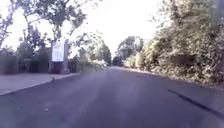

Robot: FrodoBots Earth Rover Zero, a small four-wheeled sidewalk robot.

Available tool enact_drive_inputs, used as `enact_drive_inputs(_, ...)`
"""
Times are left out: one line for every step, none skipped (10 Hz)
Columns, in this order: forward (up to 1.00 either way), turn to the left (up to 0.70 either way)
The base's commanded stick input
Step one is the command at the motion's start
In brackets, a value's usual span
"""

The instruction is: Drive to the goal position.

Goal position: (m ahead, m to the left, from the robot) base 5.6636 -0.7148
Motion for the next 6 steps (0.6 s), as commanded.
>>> enact_drive_inputs(1.0, 0.0)
enact_drive_inputs(1.0, 0.0)
enact_drive_inputs(1.0, 0.0)
enact_drive_inputs(1.0, 0.0)
enact_drive_inputs(1.0, 0.0)
enact_drive_inputs(1.0, 0.0)
